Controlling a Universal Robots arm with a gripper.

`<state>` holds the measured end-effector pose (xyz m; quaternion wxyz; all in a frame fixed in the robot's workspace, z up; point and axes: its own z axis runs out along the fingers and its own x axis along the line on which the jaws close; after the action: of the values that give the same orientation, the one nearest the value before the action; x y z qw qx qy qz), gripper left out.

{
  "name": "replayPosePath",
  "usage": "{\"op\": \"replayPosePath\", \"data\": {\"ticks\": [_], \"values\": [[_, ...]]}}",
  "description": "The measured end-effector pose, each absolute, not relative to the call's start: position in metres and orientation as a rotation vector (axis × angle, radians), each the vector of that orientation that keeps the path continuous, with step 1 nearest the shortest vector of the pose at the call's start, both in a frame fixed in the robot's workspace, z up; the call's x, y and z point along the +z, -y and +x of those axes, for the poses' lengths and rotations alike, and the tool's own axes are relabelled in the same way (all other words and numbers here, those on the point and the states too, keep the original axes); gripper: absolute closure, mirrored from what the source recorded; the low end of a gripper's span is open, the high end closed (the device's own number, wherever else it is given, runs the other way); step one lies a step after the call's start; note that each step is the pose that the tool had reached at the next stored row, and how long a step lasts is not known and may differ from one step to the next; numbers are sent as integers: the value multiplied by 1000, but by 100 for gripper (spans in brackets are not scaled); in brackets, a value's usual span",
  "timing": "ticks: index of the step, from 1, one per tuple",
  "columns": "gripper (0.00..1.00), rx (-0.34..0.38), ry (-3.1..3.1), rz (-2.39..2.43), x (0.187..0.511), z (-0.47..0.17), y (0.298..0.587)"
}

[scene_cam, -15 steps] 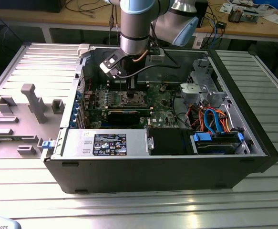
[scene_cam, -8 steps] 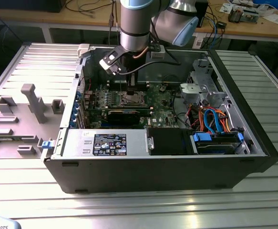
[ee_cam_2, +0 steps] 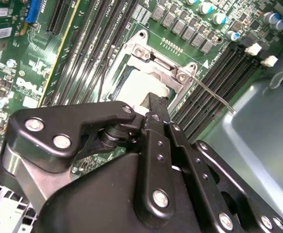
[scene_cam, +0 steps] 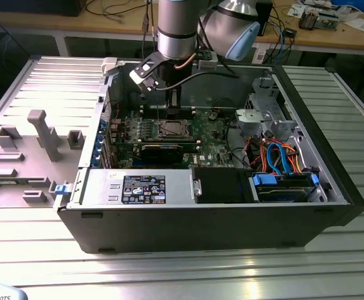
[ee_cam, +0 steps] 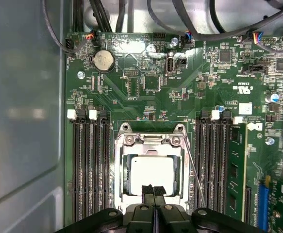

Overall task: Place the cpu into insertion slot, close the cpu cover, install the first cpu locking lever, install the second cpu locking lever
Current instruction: 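Install the first cpu locking lever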

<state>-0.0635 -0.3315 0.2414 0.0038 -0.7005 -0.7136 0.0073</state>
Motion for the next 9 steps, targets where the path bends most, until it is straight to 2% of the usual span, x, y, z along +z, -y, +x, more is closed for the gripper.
{"op": "replayPosePath", "data": {"ticks": [9], "values": [[89, 21, 2237, -2196, 264, -63, 332]]}}
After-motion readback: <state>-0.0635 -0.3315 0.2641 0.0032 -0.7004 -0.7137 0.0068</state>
